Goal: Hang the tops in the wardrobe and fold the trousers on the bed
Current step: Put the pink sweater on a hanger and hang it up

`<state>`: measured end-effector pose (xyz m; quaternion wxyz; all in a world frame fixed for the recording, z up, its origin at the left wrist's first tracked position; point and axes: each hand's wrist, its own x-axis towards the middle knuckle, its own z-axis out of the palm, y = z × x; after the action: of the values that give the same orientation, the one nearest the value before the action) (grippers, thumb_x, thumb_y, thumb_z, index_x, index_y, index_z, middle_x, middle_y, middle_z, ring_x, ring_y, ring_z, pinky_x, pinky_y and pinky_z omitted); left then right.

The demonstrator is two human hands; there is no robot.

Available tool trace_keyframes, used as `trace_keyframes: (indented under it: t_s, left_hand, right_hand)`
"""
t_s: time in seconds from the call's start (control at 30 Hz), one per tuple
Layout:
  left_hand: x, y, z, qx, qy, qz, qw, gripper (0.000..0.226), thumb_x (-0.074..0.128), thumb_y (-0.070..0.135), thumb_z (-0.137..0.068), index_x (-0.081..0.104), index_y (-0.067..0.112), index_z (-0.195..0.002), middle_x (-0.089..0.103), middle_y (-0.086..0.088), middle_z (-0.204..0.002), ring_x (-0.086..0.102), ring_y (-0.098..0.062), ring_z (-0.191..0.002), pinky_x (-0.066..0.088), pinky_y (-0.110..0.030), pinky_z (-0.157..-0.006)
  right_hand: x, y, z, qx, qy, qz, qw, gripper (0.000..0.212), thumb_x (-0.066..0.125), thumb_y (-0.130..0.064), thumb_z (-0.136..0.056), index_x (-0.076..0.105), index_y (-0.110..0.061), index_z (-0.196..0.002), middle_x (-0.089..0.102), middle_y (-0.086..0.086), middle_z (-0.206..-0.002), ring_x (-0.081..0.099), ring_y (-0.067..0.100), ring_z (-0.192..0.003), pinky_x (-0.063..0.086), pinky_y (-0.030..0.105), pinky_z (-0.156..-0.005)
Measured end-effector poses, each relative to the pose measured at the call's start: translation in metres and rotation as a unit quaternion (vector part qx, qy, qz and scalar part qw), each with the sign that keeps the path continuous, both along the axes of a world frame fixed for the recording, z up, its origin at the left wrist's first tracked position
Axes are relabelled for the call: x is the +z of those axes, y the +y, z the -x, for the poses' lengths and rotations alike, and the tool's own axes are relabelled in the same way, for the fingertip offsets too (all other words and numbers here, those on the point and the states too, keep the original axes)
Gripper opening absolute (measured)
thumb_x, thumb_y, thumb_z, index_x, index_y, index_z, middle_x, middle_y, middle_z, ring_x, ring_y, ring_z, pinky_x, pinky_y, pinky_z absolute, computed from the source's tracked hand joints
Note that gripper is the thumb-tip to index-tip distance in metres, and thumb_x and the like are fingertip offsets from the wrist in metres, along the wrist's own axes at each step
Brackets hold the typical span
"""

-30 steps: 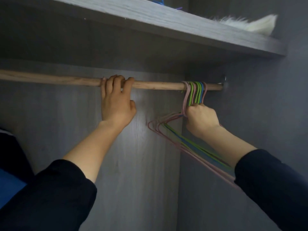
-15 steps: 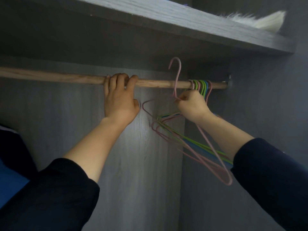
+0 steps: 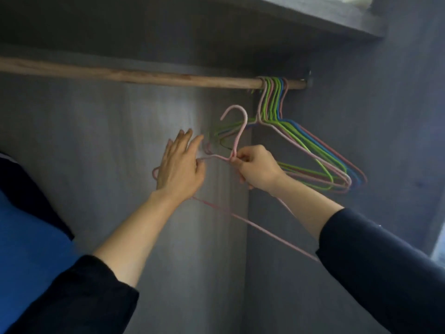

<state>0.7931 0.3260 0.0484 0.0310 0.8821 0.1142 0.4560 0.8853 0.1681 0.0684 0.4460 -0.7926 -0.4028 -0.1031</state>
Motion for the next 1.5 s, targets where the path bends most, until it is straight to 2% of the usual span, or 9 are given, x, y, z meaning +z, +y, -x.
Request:
trace_keyframes:
  t_s: [0.1, 0.17, 0.27, 0.43, 0.63, 0.9, 1.03, 1.13, 1.5]
  left_hand:
    - [-0.055, -0.009, -0.003, -0.023, 0.026, 0.098, 0.995, 0.061, 0.032, 0.026, -0.080, 0.050, 0.006, -0.134, 0.048, -0.018, -0.140, 0.040, -0.035, -0.132, 0.029, -0.047, -0.112]
    - [-0.084, -0.025, -0.005, -0.049, 0.051, 0.138, 0.988, 0.051, 0.038, 0.021, -0.084, 0.053, 0.005, -0.130, 0.054, -0.020, -0.131, 0.048, -0.039, -0.121, 0.036, -0.047, -0.107]
    - [-0.122, -0.065, -0.009, -0.083, 0.092, 0.158, 0.980, 0.042, 0.050, 0.004, -0.087, 0.055, 0.003, -0.129, 0.056, -0.023, -0.126, 0.050, -0.041, -0.117, 0.035, -0.043, -0.104]
    - [-0.174, -0.160, -0.015, -0.141, 0.159, 0.202, 0.956, 0.035, 0.045, 0.013, -0.091, 0.059, 0.006, -0.122, 0.058, -0.019, -0.123, 0.050, -0.039, -0.115, 0.037, -0.041, -0.100]
    - [-0.212, -0.307, -0.014, -0.195, 0.222, 0.189, 0.936, 0.033, 0.040, 0.017, -0.095, 0.056, 0.016, -0.125, 0.054, -0.005, -0.130, 0.045, -0.025, -0.120, 0.037, -0.034, -0.098]
    - [-0.253, -0.530, -0.014, -0.261, 0.334, 0.189, 0.886, 0.035, 0.039, 0.017, -0.093, 0.055, 0.017, -0.124, 0.053, -0.008, -0.131, 0.046, -0.027, -0.120, 0.039, -0.036, -0.097]
    - [-0.257, -0.636, -0.017, -0.319, 0.359, 0.162, 0.862, 0.036, 0.039, 0.019, -0.094, 0.054, 0.016, -0.126, 0.053, -0.009, -0.131, 0.044, -0.026, -0.122, 0.037, -0.037, -0.100]
    - [-0.258, -0.700, -0.022, -0.349, 0.372, 0.140, 0.849, 0.036, 0.038, 0.020, -0.095, 0.054, 0.014, -0.127, 0.053, -0.010, -0.130, 0.044, -0.025, -0.121, 0.036, -0.037, -0.100]
    - [-0.274, -0.883, -0.092, -0.444, 0.410, 0.081, 0.792, 0.037, 0.040, 0.021, -0.094, 0.054, 0.013, -0.127, 0.054, -0.013, -0.129, 0.046, -0.029, -0.121, 0.037, -0.037, -0.101]
  right_hand:
    - [-0.035, -0.026, 0.013, -0.036, 0.029, 0.034, 0.998, 0.029, 0.057, -0.023, -0.094, 0.065, -0.003, -0.075, 0.051, 0.001, -0.055, 0.045, 0.009, -0.043, 0.036, 0.018, -0.040]
    - [-0.060, -0.052, 0.025, -0.069, 0.042, 0.059, 0.995, 0.032, 0.057, -0.027, -0.093, 0.061, -0.007, -0.069, 0.046, -0.002, -0.055, 0.040, 0.013, -0.053, 0.030, 0.015, -0.043]
    - [-0.097, -0.100, 0.044, -0.112, 0.055, 0.097, 0.987, 0.041, 0.058, -0.033, -0.093, 0.052, -0.007, -0.062, 0.042, -0.001, -0.053, 0.035, 0.015, -0.053, 0.029, 0.021, -0.046]
    - [-0.141, -0.198, 0.068, -0.178, 0.111, 0.151, 0.966, 0.045, 0.058, -0.031, -0.092, 0.043, -0.015, -0.053, 0.041, -0.003, -0.052, 0.034, 0.014, -0.049, 0.031, 0.027, -0.048]
    - [-0.185, -0.338, 0.089, -0.235, 0.155, 0.160, 0.946, 0.045, 0.061, -0.031, -0.091, 0.043, -0.016, -0.052, 0.042, -0.004, -0.053, 0.034, 0.014, -0.052, 0.033, 0.031, -0.055]
    - [-0.224, -0.560, 0.123, -0.323, 0.193, 0.201, 0.904, 0.043, 0.062, -0.034, -0.090, 0.045, -0.019, -0.053, 0.045, -0.005, -0.054, 0.041, 0.013, -0.054, 0.039, 0.032, -0.058]
    - [-0.232, -0.666, 0.141, -0.390, 0.215, 0.164, 0.880, 0.039, 0.062, -0.032, -0.089, 0.055, -0.010, -0.058, 0.059, 0.010, -0.063, 0.047, 0.015, -0.057, 0.040, 0.033, -0.059]
    - [-0.239, -0.728, 0.149, -0.431, 0.237, 0.140, 0.859, 0.035, 0.063, -0.034, -0.089, 0.062, -0.005, -0.068, 0.061, 0.005, -0.063, 0.050, 0.015, -0.058, 0.041, 0.031, -0.058]
    - [-0.263, -0.888, 0.109, -0.533, 0.251, 0.106, 0.801, 0.041, 0.063, -0.035, -0.089, 0.045, -0.019, -0.056, 0.047, -0.006, -0.056, 0.042, 0.009, -0.054, 0.032, 0.027, -0.053]
